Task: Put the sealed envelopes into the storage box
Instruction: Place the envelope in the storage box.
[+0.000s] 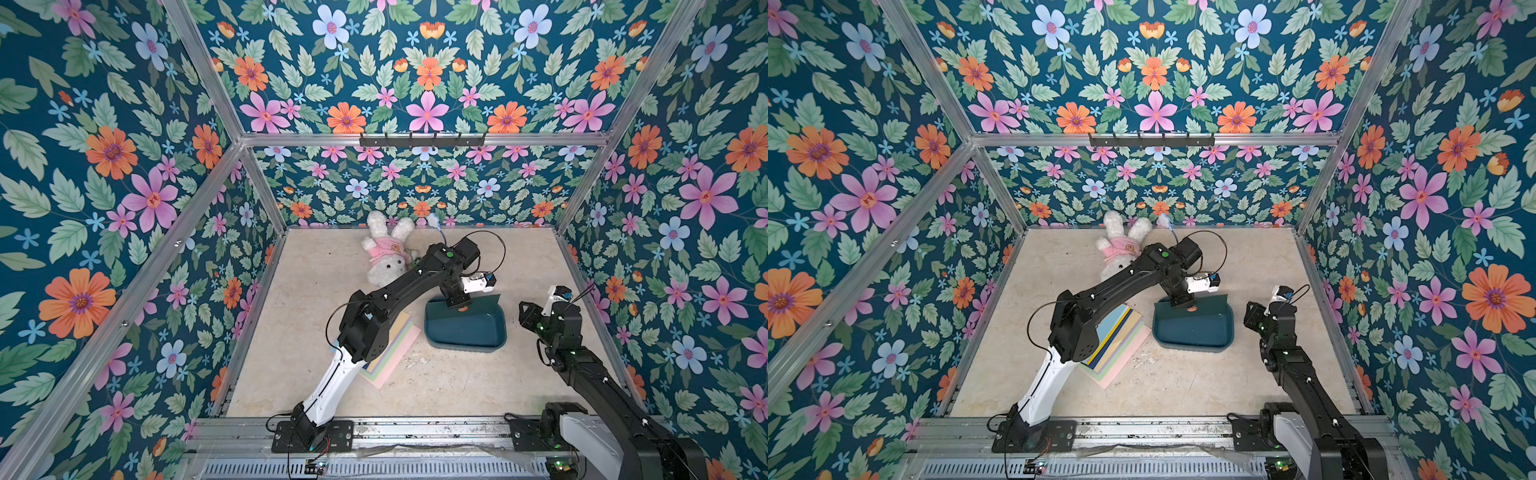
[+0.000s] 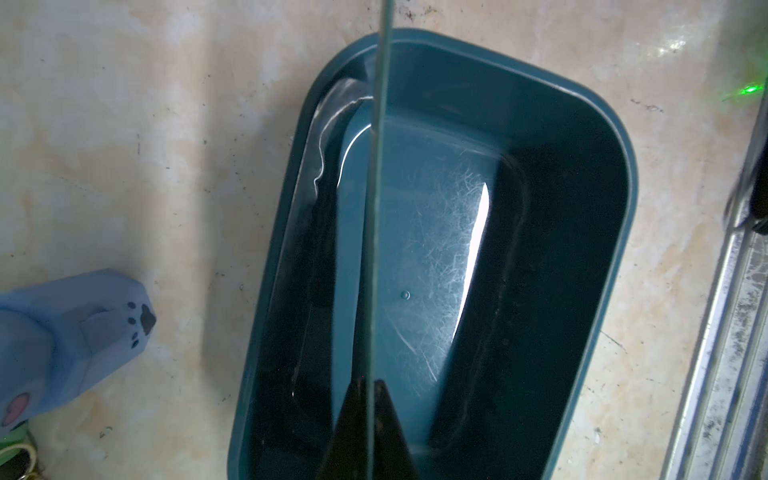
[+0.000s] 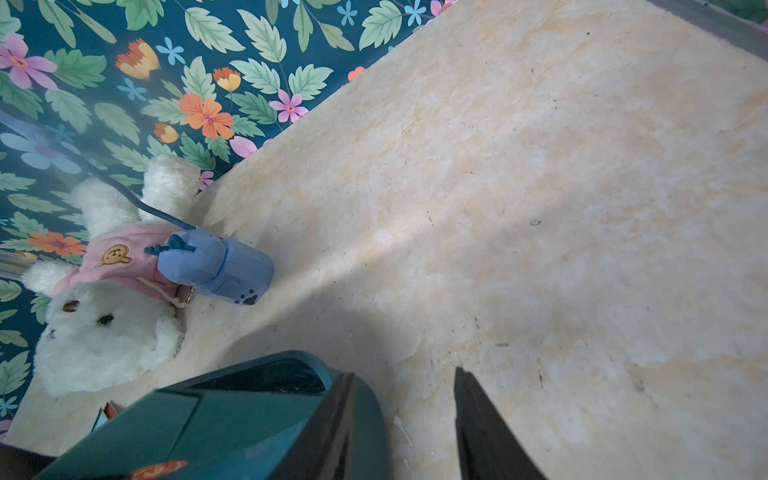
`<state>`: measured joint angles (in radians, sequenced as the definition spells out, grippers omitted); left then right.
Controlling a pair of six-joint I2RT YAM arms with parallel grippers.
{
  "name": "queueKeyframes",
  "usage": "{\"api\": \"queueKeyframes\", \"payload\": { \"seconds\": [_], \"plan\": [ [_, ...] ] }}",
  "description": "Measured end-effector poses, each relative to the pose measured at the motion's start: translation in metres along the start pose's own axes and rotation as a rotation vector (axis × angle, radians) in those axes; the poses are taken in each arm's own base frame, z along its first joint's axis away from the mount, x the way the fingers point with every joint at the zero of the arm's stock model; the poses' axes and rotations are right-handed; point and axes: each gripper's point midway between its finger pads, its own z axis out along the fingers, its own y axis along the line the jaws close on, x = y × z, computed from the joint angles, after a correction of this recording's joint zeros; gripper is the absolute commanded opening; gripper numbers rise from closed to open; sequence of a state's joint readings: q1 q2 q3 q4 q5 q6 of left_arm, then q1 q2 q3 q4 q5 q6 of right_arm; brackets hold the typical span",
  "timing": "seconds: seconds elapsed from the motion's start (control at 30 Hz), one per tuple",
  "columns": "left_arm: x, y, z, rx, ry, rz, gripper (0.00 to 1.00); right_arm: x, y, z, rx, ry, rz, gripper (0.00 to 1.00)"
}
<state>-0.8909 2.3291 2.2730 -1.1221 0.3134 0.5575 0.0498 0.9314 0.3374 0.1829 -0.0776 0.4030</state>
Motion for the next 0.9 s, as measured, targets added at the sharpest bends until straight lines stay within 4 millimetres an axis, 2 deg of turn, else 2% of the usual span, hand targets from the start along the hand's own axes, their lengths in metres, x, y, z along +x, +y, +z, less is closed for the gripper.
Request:
{"api": "queueKeyframes", "payload": {
  "seconds": [0.47, 0.77, 0.9],
  "plan": [
    [0.005, -0.004, 0.013, 0.028, 0.024, 0.101, 0.0, 0.0, 0.0, 0.001, -0.001, 0.0, 0.0, 0.44],
    [0.009, 0.003, 0.019, -0.003, 0.047, 0.103, 0.22, 0.002, 0.0, 0.002, -0.005, 0.009, 0.0, 0.44],
    [0.004, 0.009, 0.009, -0.052, 0.03, 0.108, 0.32, 0.002, 0.001, 0.002, -0.007, 0.01, 0.0, 0.44]
  ]
}}
